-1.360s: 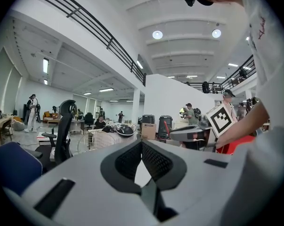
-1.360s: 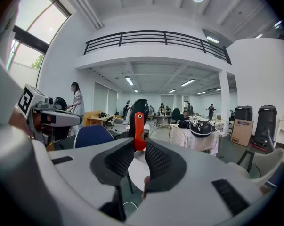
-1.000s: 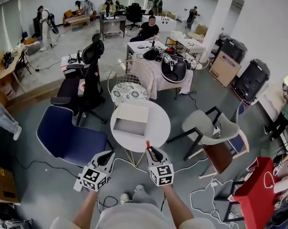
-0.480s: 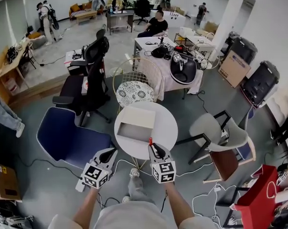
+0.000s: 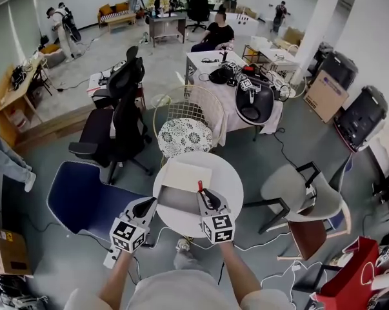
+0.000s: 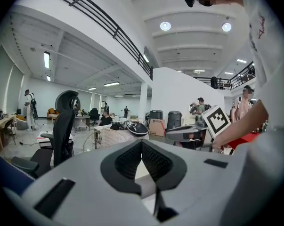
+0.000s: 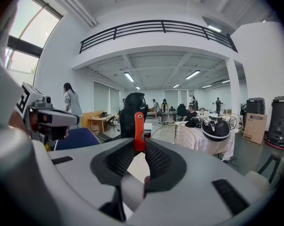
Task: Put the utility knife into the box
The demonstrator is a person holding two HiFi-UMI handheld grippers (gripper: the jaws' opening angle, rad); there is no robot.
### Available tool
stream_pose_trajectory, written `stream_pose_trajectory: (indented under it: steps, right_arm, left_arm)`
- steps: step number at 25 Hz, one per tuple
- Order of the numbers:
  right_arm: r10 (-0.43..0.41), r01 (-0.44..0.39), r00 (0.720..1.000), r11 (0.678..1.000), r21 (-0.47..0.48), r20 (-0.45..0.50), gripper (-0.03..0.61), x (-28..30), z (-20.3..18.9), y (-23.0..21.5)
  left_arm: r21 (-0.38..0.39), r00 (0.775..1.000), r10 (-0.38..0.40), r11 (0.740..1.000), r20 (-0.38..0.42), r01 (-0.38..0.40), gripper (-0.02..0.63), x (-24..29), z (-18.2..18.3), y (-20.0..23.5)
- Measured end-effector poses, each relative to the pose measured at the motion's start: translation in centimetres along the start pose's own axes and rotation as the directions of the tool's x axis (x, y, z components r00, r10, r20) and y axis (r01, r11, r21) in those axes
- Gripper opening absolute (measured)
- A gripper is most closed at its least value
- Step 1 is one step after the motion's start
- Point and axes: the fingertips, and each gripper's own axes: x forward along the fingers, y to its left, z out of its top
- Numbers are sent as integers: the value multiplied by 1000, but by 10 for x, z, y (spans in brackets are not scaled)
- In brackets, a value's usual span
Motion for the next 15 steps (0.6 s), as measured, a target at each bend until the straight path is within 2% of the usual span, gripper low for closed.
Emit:
stream_pose_trajectory:
  steps: [9, 15]
  right_arm:
    - [27, -27, 1000, 1000, 12, 2, 80, 54, 17, -38]
    - [71, -69, 996, 997, 26, -58, 80, 81, -3, -37]
  left_arm:
    - [13, 1000, 23, 1000, 7, -23, 12, 53, 21, 32]
    - [-28, 998, 64, 998, -28, -65, 12, 63, 4, 56]
